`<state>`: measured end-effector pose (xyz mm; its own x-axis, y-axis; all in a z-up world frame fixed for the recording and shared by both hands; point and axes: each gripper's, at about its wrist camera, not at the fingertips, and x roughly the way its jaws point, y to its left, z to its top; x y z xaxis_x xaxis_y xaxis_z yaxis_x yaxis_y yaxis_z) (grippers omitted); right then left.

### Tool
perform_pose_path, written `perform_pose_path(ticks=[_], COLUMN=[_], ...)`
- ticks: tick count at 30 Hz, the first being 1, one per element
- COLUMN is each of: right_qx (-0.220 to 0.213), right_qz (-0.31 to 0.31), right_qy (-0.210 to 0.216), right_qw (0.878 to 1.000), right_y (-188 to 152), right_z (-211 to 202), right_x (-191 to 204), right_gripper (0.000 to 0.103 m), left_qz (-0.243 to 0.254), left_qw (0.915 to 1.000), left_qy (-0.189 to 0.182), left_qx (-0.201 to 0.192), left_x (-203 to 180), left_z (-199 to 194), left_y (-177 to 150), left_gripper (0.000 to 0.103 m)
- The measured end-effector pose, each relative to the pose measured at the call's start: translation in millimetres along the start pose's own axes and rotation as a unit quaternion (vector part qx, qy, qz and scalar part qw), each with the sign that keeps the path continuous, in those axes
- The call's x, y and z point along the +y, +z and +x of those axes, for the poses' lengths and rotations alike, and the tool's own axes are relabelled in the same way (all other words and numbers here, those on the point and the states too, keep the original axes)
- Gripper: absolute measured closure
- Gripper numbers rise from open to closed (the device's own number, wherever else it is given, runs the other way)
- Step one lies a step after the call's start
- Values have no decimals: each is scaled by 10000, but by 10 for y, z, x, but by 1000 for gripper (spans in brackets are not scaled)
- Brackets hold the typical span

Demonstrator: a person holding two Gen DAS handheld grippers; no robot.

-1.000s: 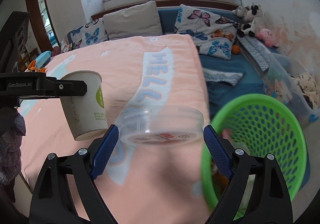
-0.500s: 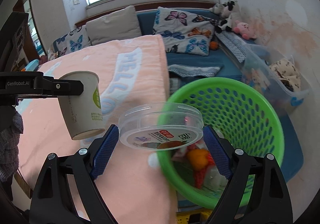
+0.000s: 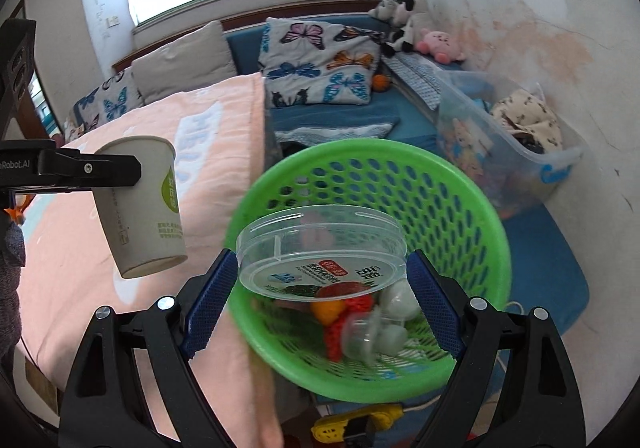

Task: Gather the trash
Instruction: 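Drop the lid and paper cup into the green basket with both grippers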

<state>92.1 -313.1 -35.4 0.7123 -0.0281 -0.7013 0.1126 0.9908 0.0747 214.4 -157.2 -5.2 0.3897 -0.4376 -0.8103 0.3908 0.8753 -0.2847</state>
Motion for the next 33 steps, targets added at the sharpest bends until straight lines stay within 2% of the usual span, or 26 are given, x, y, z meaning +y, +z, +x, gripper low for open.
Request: perform_pose_path(ticks=[16,33], right_qx=[130,20], right_qz=[518,543], right_qy=[-287,-312], right_qw=[9982,9980], right_y=[-140,-181], right_z=[24,-110], right_x=[-530,-586], right_gripper=[16,14], left_qz=[498,616], left_qw=[9987,9974], left_qy=[-35,-163], left_qx=[108,341], left_x=[-544,-721], left_z=[294,601], left_y=[122,98], left_gripper=[37,35])
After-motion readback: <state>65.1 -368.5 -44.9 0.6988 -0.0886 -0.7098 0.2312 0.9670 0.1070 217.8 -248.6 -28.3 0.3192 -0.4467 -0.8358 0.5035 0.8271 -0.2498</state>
